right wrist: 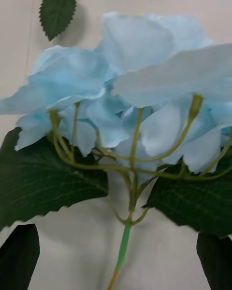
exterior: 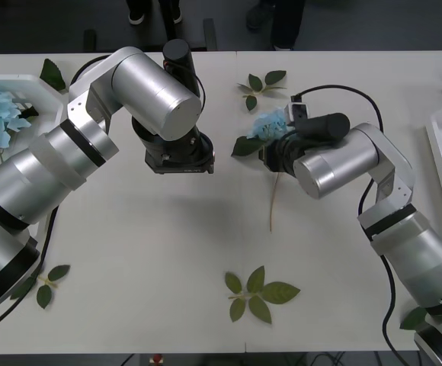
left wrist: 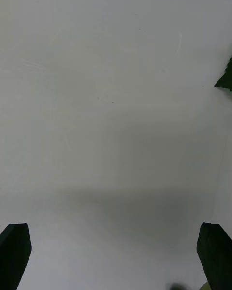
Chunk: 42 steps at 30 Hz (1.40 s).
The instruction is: Place the red flowers into the right box and the blue flowers into the left box. If a person shows an open palm, hand one flower to the person first, then continue sorting.
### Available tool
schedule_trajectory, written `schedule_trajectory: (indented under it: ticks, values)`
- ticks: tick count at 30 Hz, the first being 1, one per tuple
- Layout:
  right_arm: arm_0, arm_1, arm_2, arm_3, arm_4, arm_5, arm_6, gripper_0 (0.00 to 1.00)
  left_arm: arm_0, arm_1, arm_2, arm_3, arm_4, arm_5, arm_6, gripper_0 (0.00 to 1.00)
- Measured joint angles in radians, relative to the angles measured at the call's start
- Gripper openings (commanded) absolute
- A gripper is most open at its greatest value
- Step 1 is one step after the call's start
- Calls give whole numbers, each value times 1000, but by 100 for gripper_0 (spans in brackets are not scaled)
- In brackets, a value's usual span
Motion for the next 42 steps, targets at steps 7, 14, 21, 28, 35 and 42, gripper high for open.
schedule_trajectory:
  ticks: [7,14,21,28,35,42]
  values:
    - [0,0,0,52,55,-13,0,92,0,0,0,0,0,0,0,100]
    - [0,0,33,105,90,-73,0,68,0,0,0,0,-1,0,0,100]
    - [-1,0,50,115,103,-73,0,13,0,0,0,0,-1,-2,0,100]
    - [-2,0,49,115,103,-73,0,0,0,0,0,0,-1,-2,0,100]
    - [-2,0,14,93,72,-24,0,0,0,0,0,0,-1,-4,0,100]
    - [-2,-33,-109,-102,-65,205,1,0,0,0,0,0,-1,-4,0,100]
